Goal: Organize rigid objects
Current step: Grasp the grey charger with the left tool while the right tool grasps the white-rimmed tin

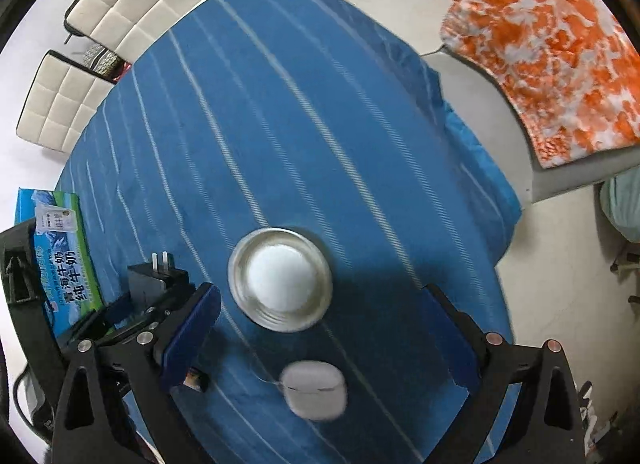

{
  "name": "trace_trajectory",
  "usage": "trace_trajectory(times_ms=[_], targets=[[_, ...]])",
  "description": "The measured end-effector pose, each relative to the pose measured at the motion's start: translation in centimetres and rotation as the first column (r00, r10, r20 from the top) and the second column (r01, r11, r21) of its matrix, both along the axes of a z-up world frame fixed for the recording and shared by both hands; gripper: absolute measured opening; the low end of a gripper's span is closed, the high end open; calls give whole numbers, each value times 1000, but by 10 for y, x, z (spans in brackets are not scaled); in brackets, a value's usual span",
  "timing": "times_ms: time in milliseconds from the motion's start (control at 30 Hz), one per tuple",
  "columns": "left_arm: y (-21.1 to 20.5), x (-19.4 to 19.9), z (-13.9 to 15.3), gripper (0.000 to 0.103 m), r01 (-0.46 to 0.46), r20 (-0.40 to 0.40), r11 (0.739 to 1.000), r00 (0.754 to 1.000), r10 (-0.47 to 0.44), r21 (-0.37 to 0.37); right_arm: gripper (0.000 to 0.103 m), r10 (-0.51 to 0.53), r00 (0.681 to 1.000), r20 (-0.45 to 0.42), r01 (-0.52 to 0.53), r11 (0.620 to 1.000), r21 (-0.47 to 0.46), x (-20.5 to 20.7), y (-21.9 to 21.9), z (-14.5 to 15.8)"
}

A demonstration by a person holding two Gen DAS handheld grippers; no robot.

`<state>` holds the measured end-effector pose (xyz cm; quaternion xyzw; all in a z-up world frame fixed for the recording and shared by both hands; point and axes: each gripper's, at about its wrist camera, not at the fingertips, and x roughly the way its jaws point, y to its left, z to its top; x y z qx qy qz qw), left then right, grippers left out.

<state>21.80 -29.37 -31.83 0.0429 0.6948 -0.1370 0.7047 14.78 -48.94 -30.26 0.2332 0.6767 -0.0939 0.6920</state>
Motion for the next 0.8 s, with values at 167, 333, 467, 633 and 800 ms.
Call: trace_trajectory(times_ms=[167, 333, 467, 633, 800], targets=[[-5, -2, 0, 65, 51, 10, 998, 999, -51, 31, 94, 37, 997, -61, -36, 999, 10, 17, 19, -23], [-18, -8, -1, 62, 96, 54, 992, 993, -101, 82, 70, 49, 994, -99, -55, 997, -52, 20, 30, -36], [-26, -19, 0, 57, 100, 80, 991, 991, -107, 87, 69, 45, 994, -96, -54, 995, -86, 19, 35, -35], [-12, -29, 8, 57, 76, 77, 994, 994, -83, 83, 67, 67, 994, -89, -76, 992, -99, 18, 43, -28], [3, -39, 28, 57, 49, 101, 997, 993, -56, 64, 67, 98, 993, -59, -105, 987, -123, 4, 48, -13]])
